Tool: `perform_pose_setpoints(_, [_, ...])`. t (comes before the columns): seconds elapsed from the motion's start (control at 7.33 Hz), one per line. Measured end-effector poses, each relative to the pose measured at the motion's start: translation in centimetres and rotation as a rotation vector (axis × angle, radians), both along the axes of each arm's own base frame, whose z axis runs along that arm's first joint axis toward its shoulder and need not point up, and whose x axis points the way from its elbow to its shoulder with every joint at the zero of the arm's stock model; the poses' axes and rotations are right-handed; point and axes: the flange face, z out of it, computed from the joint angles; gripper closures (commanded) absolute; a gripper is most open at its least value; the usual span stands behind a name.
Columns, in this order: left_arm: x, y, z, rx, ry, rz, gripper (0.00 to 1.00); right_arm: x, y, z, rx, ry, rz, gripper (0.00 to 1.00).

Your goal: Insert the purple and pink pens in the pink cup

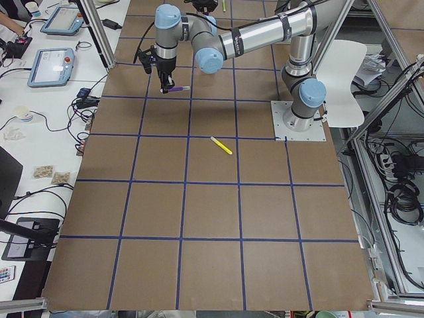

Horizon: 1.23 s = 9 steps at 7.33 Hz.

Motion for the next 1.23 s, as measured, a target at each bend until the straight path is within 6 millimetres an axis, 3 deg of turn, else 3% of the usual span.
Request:
perform_pose_setpoints(0.27, [-1.1, 0.0, -0.4, -0.001, 0.006, 0.012, 1.0, 4.7, 1.6, -2.3, -0.009, 0.079, 0.038, 0.9])
perform_pose_setpoints(0.68, [-2.4, -0.2, -0.9, -0.006, 0.011, 0.03, 1.0, 7.8, 2.4, -3.9, -0.016, 0.13, 0.075, 0.85])
perform_pose_setpoints(0.95, [-3.0, -0.3, -1.1, -0.006, 0.017, 0.047, 1.0, 9.0, 2.0, -5.6, -0.023, 0.139, 0.088, 0.0])
perform_pose_setpoints(1.23, [-4.4, -0.3, -1.2, -0.012, 0.024, 0.062, 1.0, 9.3, 1.8, -6.1, -0.026, 0.138, 0.095, 0.0])
